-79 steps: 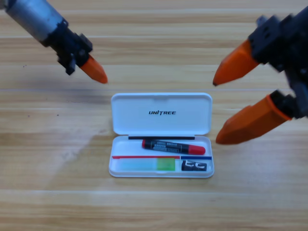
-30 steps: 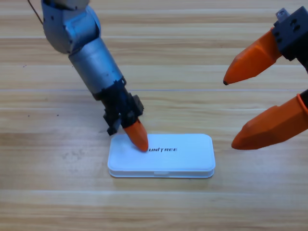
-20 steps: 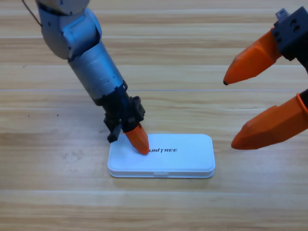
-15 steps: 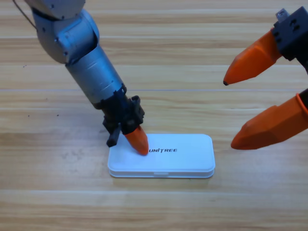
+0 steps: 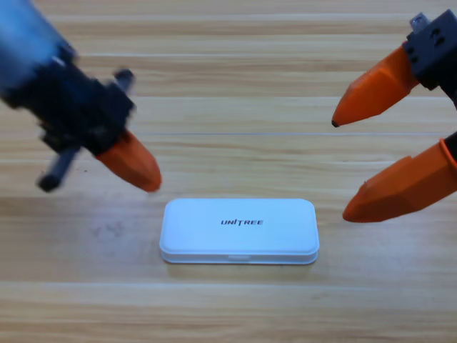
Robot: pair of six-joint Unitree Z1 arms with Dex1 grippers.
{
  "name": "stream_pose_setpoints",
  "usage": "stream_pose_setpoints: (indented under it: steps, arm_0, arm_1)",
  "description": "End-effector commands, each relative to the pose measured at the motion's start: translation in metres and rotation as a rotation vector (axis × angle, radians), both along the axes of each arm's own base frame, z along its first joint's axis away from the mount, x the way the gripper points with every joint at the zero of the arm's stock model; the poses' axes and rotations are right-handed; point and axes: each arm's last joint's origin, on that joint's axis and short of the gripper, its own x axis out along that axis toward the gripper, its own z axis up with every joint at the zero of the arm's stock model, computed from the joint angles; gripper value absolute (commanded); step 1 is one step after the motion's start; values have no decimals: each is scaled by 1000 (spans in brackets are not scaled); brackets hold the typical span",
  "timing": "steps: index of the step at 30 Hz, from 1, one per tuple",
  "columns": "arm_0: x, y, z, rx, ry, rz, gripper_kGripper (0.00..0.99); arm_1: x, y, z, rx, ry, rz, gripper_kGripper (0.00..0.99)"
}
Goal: Clean up eraser and pencils
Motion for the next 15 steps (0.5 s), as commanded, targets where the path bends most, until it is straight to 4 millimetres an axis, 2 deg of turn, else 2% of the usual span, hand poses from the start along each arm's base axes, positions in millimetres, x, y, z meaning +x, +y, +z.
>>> stream_pose_setpoints:
  steps: [1, 4, 5, 7, 8, 15]
  arm_0:
    - [-37, -9, 33, -43, 37, -20, 0]
    - [-42, -13, 38, -71, 65, -21, 0]
    - [-41, -14, 38, -76, 60, -25, 201]
    - [-41, -16, 38, -77, 53, -29, 890]
    - [-41, -16, 37, -77, 53, -28, 985]
    - [-40, -17, 36, -72, 75, -1, 990]
  arm_1:
    - [8, 5, -13, -21, 41, -12, 989]
    - [8, 5, -13, -21, 41, -12, 989]
    - [8, 5, -13, -21, 41, -12, 989]
    - [8, 5, -13, -22, 42, -12, 990]
    - [8, 5, -13, -22, 42, -12, 990]
    - [8, 5, -13, -23, 45, -16, 990]
